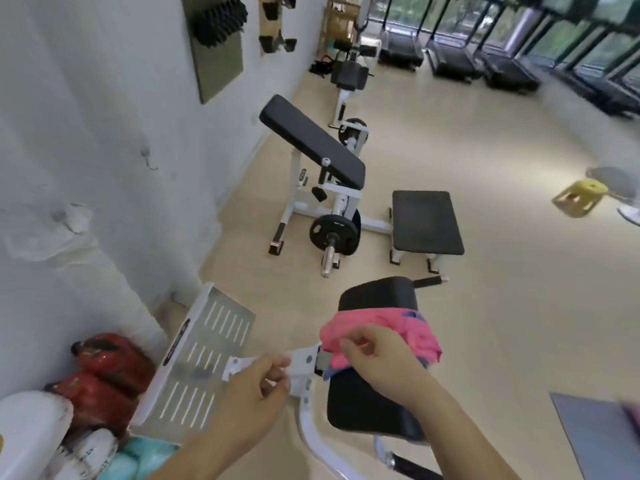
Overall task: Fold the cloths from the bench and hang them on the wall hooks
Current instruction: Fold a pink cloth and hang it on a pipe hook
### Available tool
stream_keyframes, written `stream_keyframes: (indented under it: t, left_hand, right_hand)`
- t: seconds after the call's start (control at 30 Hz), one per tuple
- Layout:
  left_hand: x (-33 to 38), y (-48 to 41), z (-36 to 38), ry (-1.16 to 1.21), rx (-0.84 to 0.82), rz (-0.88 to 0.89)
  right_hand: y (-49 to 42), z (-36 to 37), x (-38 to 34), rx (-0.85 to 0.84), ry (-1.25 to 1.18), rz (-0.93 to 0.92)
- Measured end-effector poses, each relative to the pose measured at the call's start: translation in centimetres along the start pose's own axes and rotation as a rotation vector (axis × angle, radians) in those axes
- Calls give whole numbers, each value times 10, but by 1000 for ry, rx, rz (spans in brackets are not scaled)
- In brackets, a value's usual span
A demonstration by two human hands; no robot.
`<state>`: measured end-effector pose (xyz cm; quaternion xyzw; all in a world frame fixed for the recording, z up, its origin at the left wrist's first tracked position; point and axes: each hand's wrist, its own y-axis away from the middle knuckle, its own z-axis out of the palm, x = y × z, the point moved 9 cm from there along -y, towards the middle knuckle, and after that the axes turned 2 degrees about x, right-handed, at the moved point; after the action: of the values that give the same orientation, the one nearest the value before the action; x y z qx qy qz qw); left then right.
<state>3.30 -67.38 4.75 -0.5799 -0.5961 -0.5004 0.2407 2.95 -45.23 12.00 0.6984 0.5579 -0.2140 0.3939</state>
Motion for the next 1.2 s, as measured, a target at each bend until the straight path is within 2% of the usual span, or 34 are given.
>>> stream_keyframes:
  t: [0.13,0.33,0.47,0.63,0.9,1.07,1.2]
  left_hand:
    - [4,18,93,-10,-114,-22]
    - [21,37,216,-49,-170,-72]
    - [30,30,277,-55,-188,-97]
    - [29,-8,305,-1,-113,-216]
    - [42,-154,342,-88,-3,-207]
    - [21,-177,373,-127,26,-263]
    - [14,-177,386,-244,151,-274]
  right_hand:
    - [51,-50,83,164,-68,75]
    - [105,-112,185,215,-140,147]
    - [101,-141,231,229,-235,175]
    - [56,-157,245,138,-271,219]
    - [-48,-167,289,56,-117,234]
    - [-85,-171,313,-85,-47,204]
    - [-115,-180,342,-211,-30,156]
